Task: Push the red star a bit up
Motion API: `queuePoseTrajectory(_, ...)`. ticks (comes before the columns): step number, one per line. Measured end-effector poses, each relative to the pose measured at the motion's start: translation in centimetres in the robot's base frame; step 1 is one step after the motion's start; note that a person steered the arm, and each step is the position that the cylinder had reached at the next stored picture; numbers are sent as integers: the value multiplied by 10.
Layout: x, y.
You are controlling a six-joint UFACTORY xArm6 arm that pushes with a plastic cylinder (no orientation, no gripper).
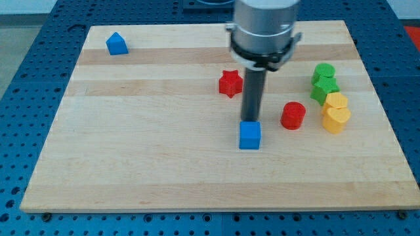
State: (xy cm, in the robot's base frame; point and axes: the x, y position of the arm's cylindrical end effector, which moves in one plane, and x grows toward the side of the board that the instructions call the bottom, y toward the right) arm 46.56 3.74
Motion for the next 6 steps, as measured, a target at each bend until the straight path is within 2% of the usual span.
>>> queuePoseTrajectory(1,-1,-36)
queuePoseTrajectory(3,-69,-37)
queuePoseTrajectory(4,-87,-37)
queuePoseTrajectory(5,-88,-46)
queuePoseTrajectory(6,-40,-54)
